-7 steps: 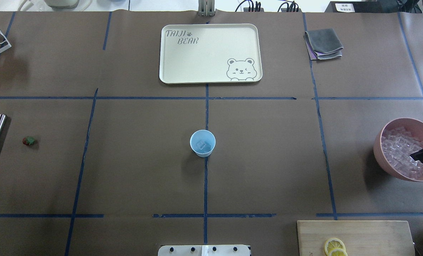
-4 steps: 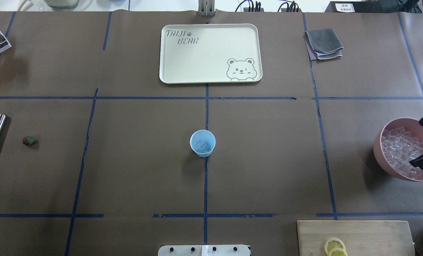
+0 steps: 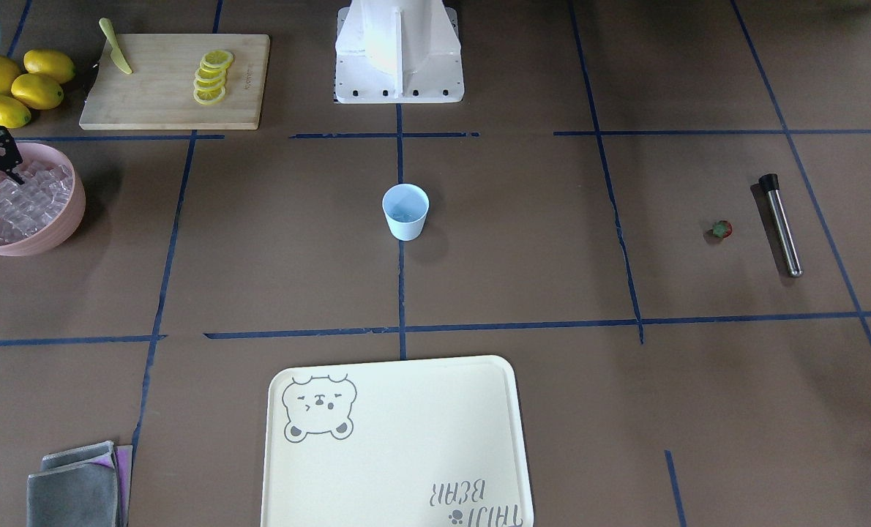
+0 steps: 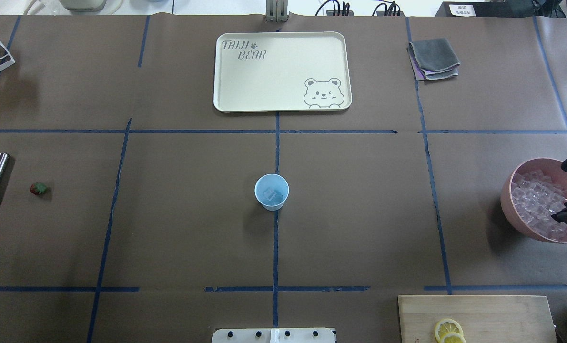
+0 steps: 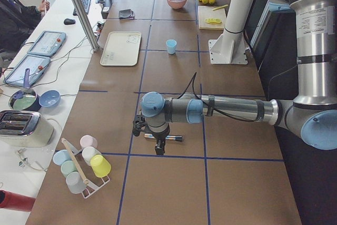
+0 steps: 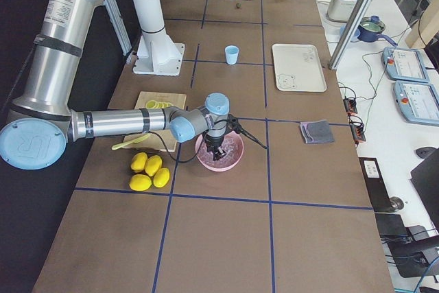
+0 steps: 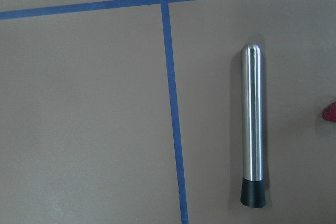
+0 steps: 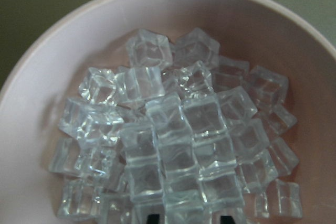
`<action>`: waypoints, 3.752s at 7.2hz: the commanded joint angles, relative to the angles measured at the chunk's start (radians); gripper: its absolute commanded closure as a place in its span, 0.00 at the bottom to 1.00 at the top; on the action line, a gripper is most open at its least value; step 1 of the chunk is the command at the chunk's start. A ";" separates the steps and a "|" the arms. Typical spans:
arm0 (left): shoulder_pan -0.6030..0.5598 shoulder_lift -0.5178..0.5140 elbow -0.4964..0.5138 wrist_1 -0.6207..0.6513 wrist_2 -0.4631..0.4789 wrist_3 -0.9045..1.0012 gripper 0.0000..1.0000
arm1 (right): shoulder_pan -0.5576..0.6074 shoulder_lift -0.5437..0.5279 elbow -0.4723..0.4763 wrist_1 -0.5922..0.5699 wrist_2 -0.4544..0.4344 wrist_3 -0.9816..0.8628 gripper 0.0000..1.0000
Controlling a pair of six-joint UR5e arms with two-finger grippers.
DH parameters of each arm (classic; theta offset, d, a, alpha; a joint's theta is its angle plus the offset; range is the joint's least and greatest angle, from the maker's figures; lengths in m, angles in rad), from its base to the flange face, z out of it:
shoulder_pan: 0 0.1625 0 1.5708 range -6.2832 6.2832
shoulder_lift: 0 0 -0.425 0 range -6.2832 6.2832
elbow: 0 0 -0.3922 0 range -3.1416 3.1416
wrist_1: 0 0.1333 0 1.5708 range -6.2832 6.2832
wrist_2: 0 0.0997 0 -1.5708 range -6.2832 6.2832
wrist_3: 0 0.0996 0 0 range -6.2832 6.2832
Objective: Mash ice and strawberries in cup
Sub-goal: 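Lower the right gripper into the bowl, grasp an ice cube, lift, then carry the ice cube with the right gripper over the blue cup, then release the ice cube into the cup and withdraw the right arm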
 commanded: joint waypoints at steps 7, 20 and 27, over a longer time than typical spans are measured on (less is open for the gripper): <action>0.000 0.000 -0.002 0.000 0.000 0.000 0.00 | 0.035 0.135 0.080 -0.012 0.027 0.369 0.99; 0.002 -0.002 0.006 0.000 0.000 0.000 0.00 | -0.560 1.070 -0.163 -0.491 -0.427 1.256 0.94; 0.002 -0.002 0.008 0.000 0.000 0.000 0.00 | -0.566 1.154 -0.265 -0.492 -0.436 1.316 0.01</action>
